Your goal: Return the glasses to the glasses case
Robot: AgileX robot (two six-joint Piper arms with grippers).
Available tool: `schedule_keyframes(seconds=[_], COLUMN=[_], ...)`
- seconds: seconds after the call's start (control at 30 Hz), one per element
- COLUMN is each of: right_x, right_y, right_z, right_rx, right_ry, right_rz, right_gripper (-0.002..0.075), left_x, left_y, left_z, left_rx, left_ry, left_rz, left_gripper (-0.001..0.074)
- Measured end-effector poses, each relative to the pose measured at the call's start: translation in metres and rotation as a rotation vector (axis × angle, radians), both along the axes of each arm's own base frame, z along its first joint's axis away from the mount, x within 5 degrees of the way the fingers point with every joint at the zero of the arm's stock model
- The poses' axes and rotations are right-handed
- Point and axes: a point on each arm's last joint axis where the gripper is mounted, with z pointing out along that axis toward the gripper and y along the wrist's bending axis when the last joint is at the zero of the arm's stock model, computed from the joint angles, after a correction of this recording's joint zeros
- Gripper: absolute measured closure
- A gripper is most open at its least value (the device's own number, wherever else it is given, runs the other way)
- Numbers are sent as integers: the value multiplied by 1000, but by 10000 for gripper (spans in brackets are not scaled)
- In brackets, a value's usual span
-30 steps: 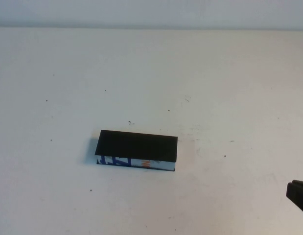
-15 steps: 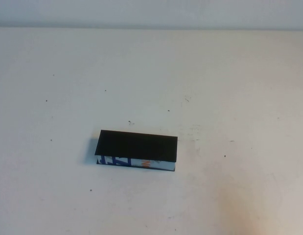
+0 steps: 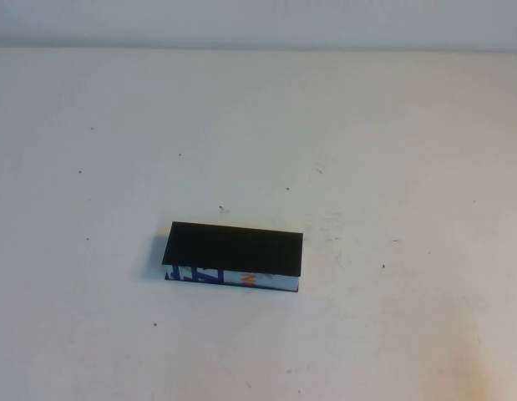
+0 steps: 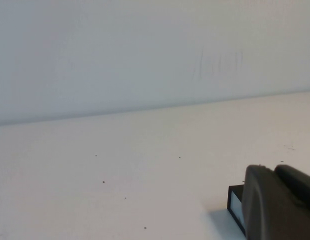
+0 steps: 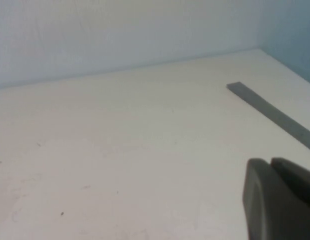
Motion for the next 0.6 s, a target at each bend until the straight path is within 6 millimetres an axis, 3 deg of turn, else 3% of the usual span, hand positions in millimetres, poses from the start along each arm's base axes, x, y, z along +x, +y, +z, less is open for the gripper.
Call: schedule_keyframes(seconds=[0.6], right_x=[-2], right_y=[5], right_z=[-11], right_rx=[-23], right_ry=[122], right_rz=[73], right_gripper=[737], left_x=[0], left_y=[0], left_z=[0], left_rx=[0], left_ry=[0], left_rz=[0], left_gripper=[736])
